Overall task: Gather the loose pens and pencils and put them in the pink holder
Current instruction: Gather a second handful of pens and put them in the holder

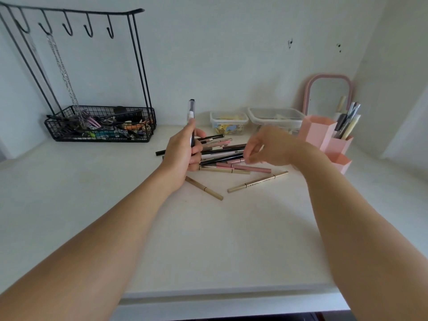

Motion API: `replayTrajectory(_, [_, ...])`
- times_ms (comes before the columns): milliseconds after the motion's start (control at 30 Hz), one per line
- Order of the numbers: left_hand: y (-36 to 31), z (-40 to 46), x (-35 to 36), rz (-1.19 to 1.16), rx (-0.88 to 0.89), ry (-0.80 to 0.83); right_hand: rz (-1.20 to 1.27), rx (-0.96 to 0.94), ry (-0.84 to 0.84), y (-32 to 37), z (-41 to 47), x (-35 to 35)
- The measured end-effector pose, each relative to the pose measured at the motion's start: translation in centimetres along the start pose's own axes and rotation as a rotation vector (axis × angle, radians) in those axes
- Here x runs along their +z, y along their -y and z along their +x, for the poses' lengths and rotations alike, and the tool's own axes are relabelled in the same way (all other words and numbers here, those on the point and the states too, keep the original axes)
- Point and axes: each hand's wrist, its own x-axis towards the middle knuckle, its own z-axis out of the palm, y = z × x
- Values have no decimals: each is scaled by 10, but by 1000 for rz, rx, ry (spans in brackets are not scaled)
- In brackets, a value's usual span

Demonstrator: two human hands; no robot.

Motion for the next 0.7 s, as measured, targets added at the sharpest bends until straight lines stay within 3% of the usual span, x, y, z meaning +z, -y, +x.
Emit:
replayTrajectory(267, [3, 2, -4, -74, 7, -43, -153, 8, 72, -3, 2, 8])
replayTrajectory(533, [1, 1, -3, -8, -1, -23, -145, 21, 84, -1, 0, 8])
replayTrajectory(700, [3, 2, -3, -41, 8, -3, -22, 46, -12, -1, 1, -2])
